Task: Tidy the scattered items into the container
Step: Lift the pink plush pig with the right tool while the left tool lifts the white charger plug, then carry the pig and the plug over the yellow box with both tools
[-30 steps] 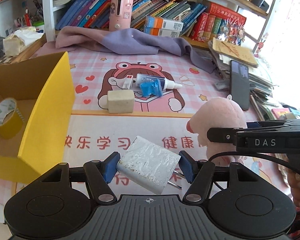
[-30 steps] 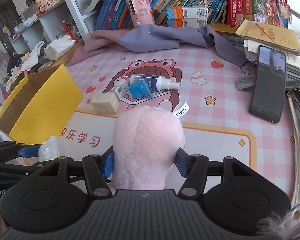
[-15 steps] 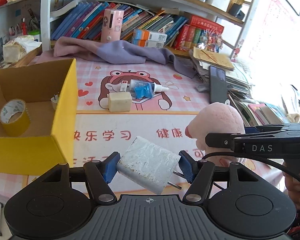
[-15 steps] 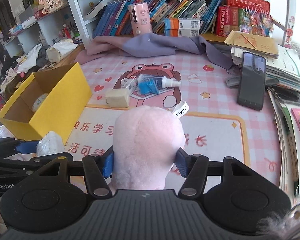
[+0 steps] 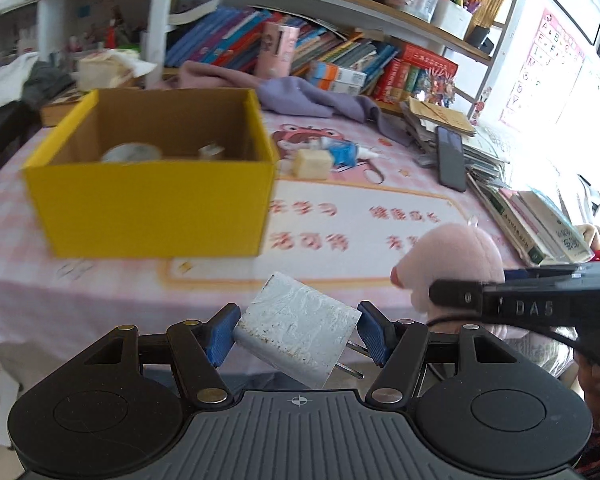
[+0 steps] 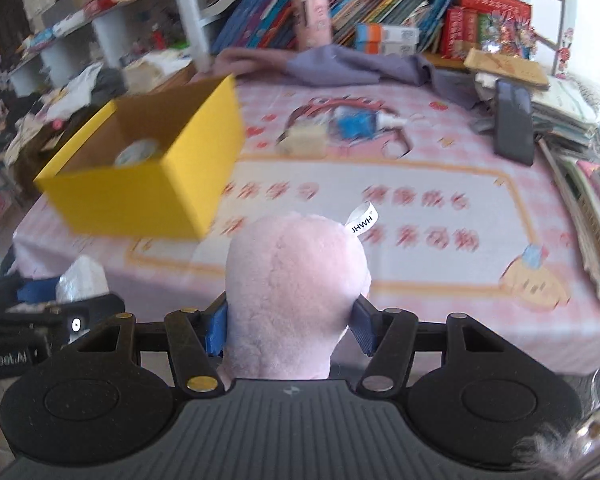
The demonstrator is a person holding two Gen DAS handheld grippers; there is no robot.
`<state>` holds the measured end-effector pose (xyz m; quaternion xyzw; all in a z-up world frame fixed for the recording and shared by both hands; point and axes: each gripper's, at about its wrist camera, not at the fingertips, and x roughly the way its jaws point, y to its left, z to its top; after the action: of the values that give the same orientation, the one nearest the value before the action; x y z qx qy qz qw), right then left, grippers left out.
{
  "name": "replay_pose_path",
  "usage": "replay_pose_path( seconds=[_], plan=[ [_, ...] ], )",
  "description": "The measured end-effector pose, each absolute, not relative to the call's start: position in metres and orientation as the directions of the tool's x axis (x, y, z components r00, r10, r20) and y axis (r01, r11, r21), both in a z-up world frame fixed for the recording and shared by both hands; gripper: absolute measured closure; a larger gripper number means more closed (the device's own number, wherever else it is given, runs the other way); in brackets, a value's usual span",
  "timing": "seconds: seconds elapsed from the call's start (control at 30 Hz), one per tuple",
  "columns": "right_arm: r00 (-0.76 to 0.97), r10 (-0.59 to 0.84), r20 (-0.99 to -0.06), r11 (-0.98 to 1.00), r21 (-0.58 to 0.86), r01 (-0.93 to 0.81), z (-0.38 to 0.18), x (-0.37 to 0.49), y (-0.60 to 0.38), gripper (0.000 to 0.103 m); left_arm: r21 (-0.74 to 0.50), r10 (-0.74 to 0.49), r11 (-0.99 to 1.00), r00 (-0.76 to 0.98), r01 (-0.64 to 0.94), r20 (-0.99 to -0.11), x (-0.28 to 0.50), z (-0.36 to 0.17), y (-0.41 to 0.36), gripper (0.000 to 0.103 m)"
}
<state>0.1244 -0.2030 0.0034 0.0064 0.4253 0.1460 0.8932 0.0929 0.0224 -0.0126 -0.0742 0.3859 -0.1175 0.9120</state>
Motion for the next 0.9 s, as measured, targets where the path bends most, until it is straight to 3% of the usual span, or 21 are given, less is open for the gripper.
replay_pose_path(
  seconds=[0.37, 0.9],
  plan=[
    [0.554, 0.338, -0.761, 0.93, 0.182, -0.318, 0.006, 0.063, -0.136, 0.045, -0.22, -0.265, 0.963, 0.685, 0.155, -0.679, 0.037, -0.003, 0.073, 0.039],
    [0.545, 0.369, -0.753, 0.898, 0.137, -0.418, 0.019, 0.037, -0.086, 0.045, -0.248, -0.256, 0.962, 0.713, 0.118, -0.653, 0.01, -0.001, 0.113, 0.04]
  ],
)
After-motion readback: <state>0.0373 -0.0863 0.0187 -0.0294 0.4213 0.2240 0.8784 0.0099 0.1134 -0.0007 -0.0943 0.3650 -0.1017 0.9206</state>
